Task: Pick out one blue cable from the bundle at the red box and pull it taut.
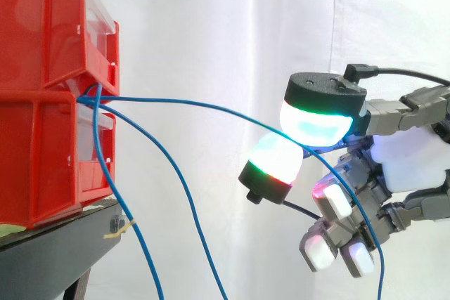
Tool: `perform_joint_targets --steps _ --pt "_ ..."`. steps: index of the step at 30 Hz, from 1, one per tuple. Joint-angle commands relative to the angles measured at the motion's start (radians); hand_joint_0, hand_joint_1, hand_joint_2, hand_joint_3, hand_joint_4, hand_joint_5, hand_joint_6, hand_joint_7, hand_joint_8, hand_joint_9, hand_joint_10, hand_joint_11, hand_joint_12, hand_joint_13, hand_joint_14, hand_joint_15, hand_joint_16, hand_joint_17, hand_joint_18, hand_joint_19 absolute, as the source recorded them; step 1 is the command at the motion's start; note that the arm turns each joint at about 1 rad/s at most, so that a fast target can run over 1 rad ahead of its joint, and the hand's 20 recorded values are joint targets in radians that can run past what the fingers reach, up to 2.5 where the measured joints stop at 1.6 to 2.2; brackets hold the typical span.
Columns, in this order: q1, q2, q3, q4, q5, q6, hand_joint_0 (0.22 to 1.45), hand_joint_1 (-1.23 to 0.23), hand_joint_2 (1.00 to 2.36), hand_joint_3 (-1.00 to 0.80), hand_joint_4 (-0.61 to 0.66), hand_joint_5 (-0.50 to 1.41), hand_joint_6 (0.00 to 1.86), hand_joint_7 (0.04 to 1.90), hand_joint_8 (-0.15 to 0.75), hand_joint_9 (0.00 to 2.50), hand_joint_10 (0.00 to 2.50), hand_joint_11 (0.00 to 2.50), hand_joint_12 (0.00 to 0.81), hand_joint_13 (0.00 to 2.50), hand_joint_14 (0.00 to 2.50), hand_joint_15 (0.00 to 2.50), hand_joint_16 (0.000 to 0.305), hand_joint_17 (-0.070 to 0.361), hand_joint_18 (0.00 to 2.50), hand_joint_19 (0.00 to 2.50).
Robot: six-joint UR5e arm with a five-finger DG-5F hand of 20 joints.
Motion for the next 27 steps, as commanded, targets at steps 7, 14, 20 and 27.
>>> perform_joint_targets --steps 7,14,20,27 --pt "0.005 0.000 -0.001 0.023 0.009 -0.001 0.60 -0.63 1.00 -0.48 0.01 -0.07 0.87 1.09 0.288 1.21 0.02 0.56 0.416 0.95 0.02 0.53 0.057 0.128 0.84 0.81" --pt "0.009 0.000 -0.001 0.024 0.014 -0.001 0.53 -0.55 1.00 -0.50 0.02 -0.07 0.87 1.08 0.303 1.22 0.02 0.55 0.429 0.96 0.02 0.52 0.060 0.135 0.85 0.80" --pt "0.010 -0.001 0.001 0.024 0.014 -0.001 0.50 -0.56 1.00 -0.50 0.03 -0.07 0.86 1.07 0.310 1.23 0.02 0.55 0.442 0.96 0.02 0.51 0.063 0.141 0.87 0.79" --pt "0.013 0.000 0.001 0.023 0.014 -0.001 0.47 -0.67 1.00 -0.50 0.04 -0.07 0.86 1.06 0.315 1.25 0.02 0.56 0.449 0.98 0.02 0.52 0.065 0.147 0.90 0.78"
